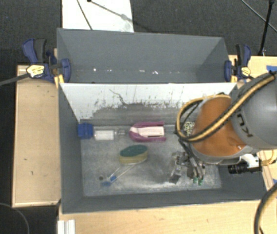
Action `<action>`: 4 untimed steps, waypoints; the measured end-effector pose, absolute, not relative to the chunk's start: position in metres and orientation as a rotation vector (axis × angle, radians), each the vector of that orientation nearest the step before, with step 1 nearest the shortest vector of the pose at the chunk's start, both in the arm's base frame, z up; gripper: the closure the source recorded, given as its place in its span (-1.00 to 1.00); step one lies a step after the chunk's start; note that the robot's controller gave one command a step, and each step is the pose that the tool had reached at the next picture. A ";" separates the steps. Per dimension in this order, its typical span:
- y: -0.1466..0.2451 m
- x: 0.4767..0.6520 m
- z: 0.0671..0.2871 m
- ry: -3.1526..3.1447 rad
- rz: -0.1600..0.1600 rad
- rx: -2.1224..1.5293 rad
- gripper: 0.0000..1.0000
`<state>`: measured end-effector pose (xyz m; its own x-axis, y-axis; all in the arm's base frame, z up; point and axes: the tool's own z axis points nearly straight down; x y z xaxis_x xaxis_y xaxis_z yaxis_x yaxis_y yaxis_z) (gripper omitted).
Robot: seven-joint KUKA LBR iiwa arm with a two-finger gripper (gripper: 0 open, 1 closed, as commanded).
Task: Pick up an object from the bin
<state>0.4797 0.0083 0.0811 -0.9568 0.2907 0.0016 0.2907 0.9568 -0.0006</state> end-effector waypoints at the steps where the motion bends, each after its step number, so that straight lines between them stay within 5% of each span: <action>1: -0.031 0.482 0.118 -3.147 0.000 -0.067 1.00; 2: -0.030 0.482 0.118 -3.145 0.000 -0.066 -1.00; 3: -0.106 0.516 0.118 -3.144 0.006 0.139 -1.00; 4: -0.152 0.544 0.144 -3.097 0.006 0.566 -1.00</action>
Offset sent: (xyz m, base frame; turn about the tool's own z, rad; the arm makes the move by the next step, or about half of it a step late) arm 0.0012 -0.0382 0.0364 -0.2542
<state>0.5436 -0.1524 0.1441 -0.9354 -0.3536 -0.0056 -0.3536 0.9354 -0.0049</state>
